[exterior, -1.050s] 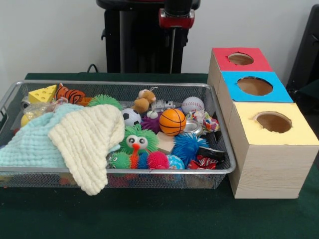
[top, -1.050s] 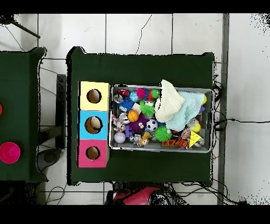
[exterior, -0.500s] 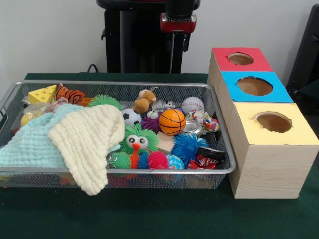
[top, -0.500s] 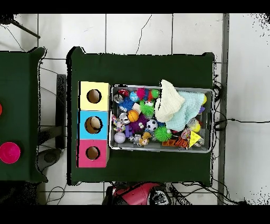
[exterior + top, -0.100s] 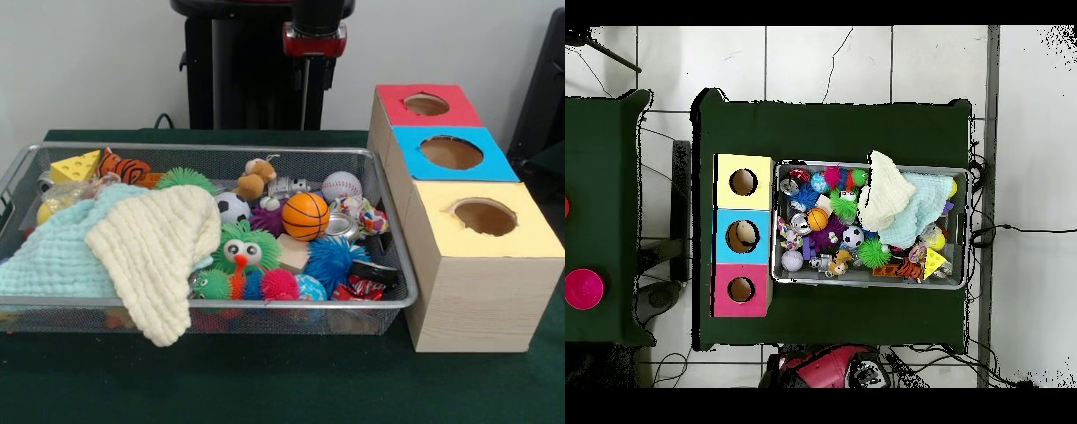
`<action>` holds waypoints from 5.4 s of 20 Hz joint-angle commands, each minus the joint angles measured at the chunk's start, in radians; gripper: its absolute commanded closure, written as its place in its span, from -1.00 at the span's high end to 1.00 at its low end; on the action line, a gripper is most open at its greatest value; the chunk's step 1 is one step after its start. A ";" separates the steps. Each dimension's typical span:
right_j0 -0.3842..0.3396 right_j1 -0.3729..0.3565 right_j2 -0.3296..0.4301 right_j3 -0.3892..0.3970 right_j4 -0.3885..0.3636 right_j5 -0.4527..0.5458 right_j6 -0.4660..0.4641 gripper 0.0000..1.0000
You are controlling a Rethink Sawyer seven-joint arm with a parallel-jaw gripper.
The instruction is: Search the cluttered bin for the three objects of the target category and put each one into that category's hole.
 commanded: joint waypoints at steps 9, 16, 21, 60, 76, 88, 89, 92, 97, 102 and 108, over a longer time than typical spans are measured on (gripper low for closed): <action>-0.044 0.045 0.100 -0.154 -0.009 0.092 -0.016 1.00; 0.074 0.116 -0.119 0.096 -0.086 -0.251 0.154 1.00; 0.260 0.316 -0.365 0.180 -0.132 -0.621 0.249 1.00; 1.309 0.830 -0.326 0.457 0.302 -1.420 0.947 1.00; 1.320 0.758 -0.048 0.497 0.719 -1.440 0.891 1.00; 1.333 0.818 -0.043 0.420 0.726 -1.434 0.864 1.00; 1.335 0.832 -0.052 0.404 0.710 -1.442 0.868 1.00; 1.329 0.861 -0.067 0.374 0.684 -1.450 0.877 1.00; 1.323 0.923 -0.095 0.313 0.618 -1.491 0.903 1.00; 1.302 0.946 -0.082 0.301 0.622 -1.495 0.880 1.00; 1.263 0.960 -0.088 0.283 0.585 -1.459 0.859 1.00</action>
